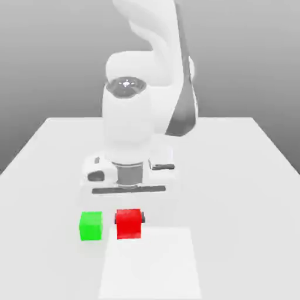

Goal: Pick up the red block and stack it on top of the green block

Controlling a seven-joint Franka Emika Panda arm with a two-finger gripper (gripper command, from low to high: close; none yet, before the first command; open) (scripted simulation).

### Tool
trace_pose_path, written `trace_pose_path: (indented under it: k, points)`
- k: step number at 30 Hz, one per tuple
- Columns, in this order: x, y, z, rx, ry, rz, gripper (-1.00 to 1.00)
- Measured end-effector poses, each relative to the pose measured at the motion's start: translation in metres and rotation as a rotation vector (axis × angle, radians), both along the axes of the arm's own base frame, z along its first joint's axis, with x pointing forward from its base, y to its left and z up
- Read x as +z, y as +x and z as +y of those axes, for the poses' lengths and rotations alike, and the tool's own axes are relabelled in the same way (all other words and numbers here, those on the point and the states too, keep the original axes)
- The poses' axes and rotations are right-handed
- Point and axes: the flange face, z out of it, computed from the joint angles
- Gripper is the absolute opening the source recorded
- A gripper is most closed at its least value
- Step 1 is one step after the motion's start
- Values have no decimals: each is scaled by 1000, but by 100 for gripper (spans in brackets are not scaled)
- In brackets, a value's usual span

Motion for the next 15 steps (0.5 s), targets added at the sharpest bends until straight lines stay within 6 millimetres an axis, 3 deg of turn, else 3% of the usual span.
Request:
trace_pose_path:
  k: [5, 12, 13, 15]
  points:
    - [10, -50, -55, -69, 16, -1, -100]
    - [-42, -55, -60, -76, 21, -3, -100]
    - [-49, -56, -60, -77, 20, -2, 100]
    - [-49, -56, -59, -74, 20, -2, 100]
